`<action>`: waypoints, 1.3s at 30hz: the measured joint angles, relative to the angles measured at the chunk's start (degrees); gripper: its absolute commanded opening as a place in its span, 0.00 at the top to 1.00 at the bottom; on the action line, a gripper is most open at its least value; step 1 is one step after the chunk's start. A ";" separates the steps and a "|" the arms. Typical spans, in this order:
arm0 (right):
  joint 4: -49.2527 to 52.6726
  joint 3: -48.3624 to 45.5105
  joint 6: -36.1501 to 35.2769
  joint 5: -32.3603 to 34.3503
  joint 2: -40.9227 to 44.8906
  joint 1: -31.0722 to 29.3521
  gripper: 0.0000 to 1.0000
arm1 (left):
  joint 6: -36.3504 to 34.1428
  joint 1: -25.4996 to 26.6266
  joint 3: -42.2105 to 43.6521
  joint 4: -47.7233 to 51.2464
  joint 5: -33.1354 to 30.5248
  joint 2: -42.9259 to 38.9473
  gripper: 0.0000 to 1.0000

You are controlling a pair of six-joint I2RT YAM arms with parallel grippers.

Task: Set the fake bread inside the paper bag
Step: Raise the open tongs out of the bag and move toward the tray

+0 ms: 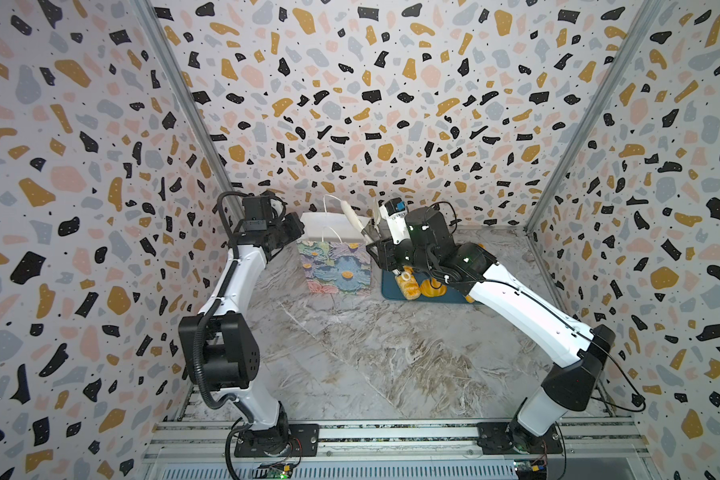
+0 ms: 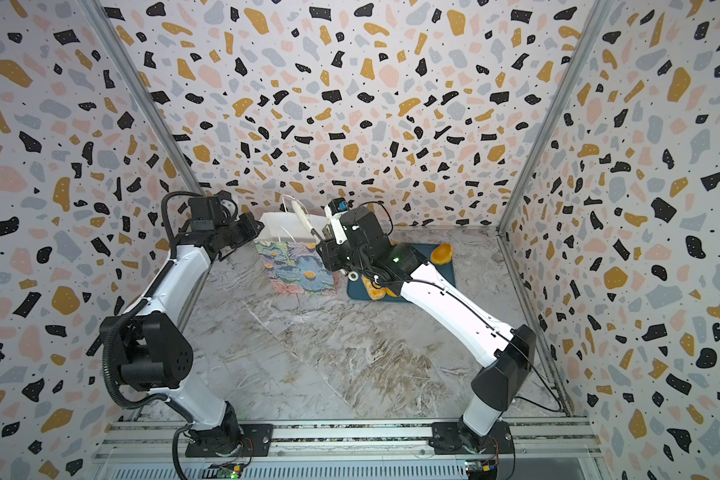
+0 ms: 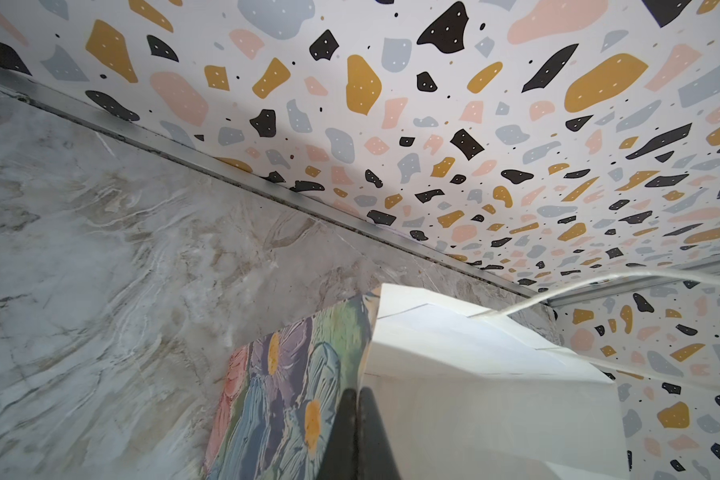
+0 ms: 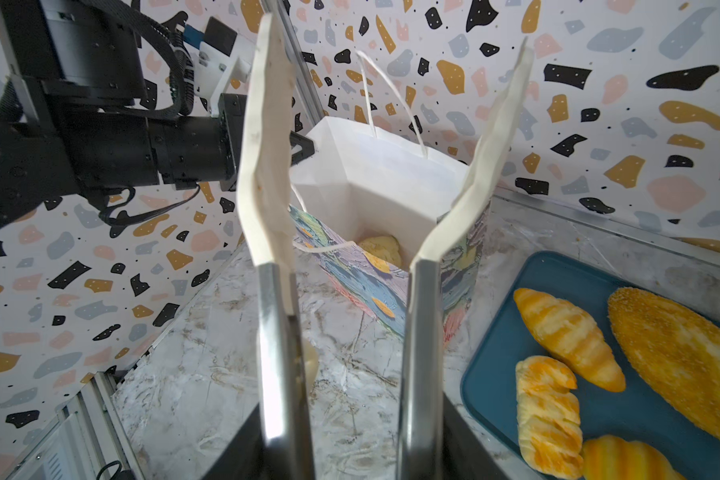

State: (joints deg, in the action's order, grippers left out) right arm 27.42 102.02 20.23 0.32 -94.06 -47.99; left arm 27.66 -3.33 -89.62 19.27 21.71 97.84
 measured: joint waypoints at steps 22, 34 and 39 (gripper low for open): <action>0.07 -28.24 -0.15 1.62 15.85 11.37 0.49 | -0.02 0.00 0.02 0.00 0.02 0.00 1.00; 1.99 -31.06 -3.02 2.10 15.74 11.39 0.49 | 0.00 0.00 0.02 -0.02 0.04 0.00 1.00; 1.99 -31.12 -3.82 2.34 15.21 11.39 0.49 | 0.00 0.00 0.02 -0.02 0.07 0.00 1.00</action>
State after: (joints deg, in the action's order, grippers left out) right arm 29.41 70.89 16.40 2.66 -78.85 -36.60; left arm 27.66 -3.33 -89.60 19.25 21.78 97.84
